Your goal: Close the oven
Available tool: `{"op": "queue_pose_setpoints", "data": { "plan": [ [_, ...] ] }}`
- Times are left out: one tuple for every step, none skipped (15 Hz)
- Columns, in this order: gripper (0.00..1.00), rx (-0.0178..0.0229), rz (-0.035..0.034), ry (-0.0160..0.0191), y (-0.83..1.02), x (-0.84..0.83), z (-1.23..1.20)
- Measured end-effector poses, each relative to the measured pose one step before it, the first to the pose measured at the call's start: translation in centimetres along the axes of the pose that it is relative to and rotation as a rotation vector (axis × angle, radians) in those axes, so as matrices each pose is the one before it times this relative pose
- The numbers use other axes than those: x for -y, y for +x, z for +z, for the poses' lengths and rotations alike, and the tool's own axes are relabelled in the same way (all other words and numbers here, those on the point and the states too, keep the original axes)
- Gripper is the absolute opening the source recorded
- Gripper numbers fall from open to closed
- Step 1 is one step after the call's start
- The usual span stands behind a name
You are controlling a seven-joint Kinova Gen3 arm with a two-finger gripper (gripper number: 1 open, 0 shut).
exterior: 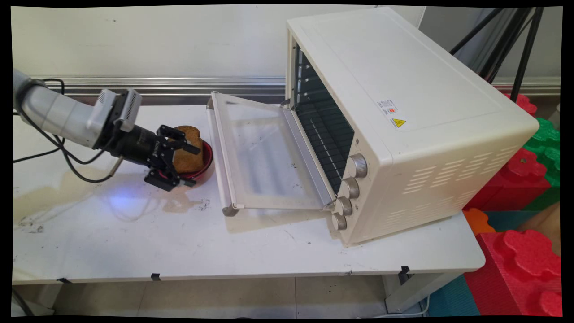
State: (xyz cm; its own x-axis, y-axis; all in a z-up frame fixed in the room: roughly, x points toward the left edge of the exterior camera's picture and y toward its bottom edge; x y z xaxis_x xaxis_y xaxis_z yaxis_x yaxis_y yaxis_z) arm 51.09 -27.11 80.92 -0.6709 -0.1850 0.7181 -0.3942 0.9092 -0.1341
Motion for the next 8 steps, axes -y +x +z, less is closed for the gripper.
{"op": "queue_pose_setpoints", "data": {
  "plan": [
    [1.0,0.00077,-0.0009,-0.00056,-0.036,-0.043,0.323],
    [1.0,0.00091,-0.0013,-0.00075,-0.047,-0.065,0.419],
    [1.0,0.00057,-0.00126,-0.00096,-0.037,-0.062,0.333],
    [1.0,-0.0003,0.00016,-0.00015,-0.004,-0.026,0.204],
    [1.0,-0.00035,-0.00015,0.00009,-0.004,-0.026,0.191],
    [0.0,-0.00083,0.00112,0.00007,0.003,-0.032,0.271],
    [0.0,-0.00141,0.00167,0.00048,0.02,-0.017,0.249],
    [0.0,-0.00051,0.00066,0.00024,0.002,-0.019,0.157]
  ]
}}
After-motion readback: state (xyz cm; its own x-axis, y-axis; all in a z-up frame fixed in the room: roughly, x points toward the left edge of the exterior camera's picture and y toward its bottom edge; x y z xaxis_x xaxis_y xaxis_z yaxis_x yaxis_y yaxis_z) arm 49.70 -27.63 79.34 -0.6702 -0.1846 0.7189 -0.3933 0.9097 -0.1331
